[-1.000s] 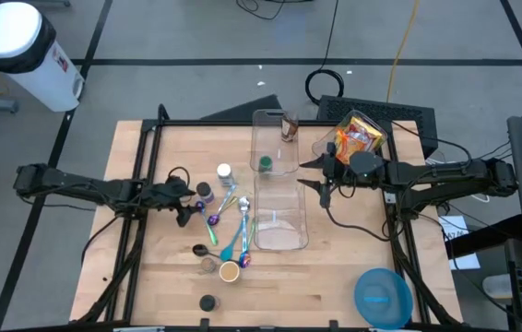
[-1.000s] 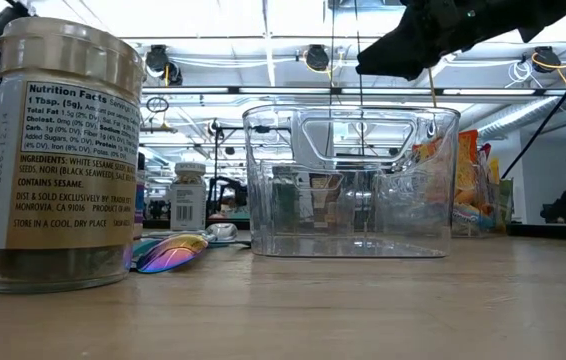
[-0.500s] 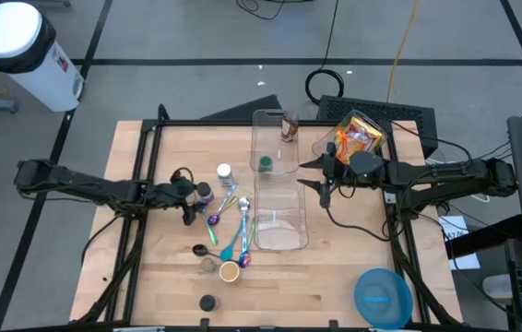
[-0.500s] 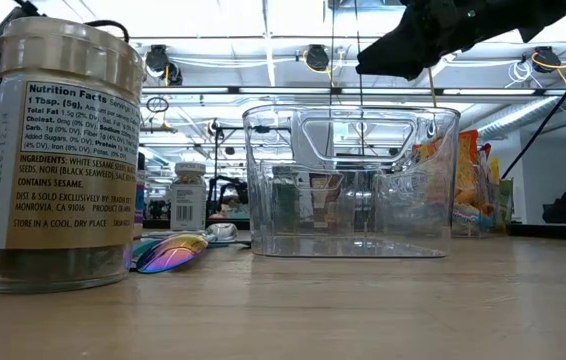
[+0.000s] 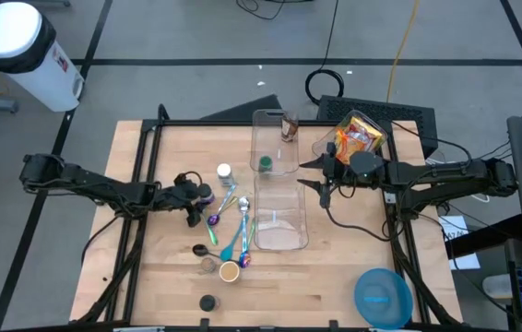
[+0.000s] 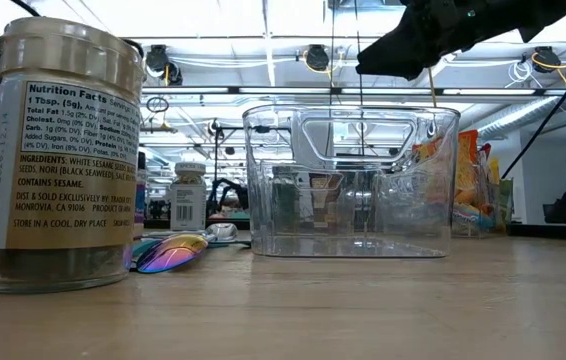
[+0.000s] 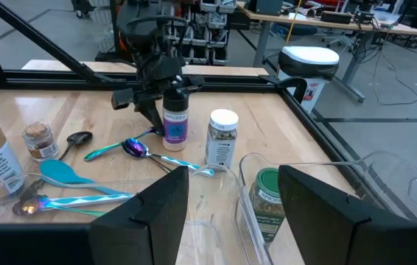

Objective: Pick & Place Food Item
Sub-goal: Put the purple spice bottle into the top left transparent bin

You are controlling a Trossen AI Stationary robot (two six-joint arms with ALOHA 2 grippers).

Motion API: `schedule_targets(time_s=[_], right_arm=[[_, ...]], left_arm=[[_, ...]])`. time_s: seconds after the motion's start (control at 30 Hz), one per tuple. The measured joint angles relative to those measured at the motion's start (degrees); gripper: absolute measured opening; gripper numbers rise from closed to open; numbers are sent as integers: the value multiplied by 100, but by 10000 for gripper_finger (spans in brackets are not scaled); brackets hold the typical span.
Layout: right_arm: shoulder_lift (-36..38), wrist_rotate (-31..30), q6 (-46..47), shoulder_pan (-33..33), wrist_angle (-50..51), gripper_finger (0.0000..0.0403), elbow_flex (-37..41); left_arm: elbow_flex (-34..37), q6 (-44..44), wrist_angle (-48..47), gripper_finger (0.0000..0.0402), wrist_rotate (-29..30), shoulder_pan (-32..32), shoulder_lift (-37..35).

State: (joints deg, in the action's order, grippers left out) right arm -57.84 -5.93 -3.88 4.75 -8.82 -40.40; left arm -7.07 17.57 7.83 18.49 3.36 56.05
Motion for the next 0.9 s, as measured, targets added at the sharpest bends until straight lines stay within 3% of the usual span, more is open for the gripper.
schedule_targets(time_s=[0.1, 0.27, 0.43, 0.7, 0.9], right_arm=[[0, 0, 0, 0, 0, 201, 0], [0, -1, 0, 0, 0, 201, 0], [0, -2, 17, 0, -20, 201, 0], [-2, 15, 264, 0, -283, 201, 0], [-53, 4, 365, -130, -816, 202, -3]], left_arm=[[0, 54, 130, 135, 152, 0, -42], [-1, -53, 279, 135, 248, 0, -68], [-277, 408, 174, 134, 222, 0, -68], [-2072, 378, -1949, 134, 101, 0, -66], [-2931, -183, -2224, 134, 99, 0, 149]])
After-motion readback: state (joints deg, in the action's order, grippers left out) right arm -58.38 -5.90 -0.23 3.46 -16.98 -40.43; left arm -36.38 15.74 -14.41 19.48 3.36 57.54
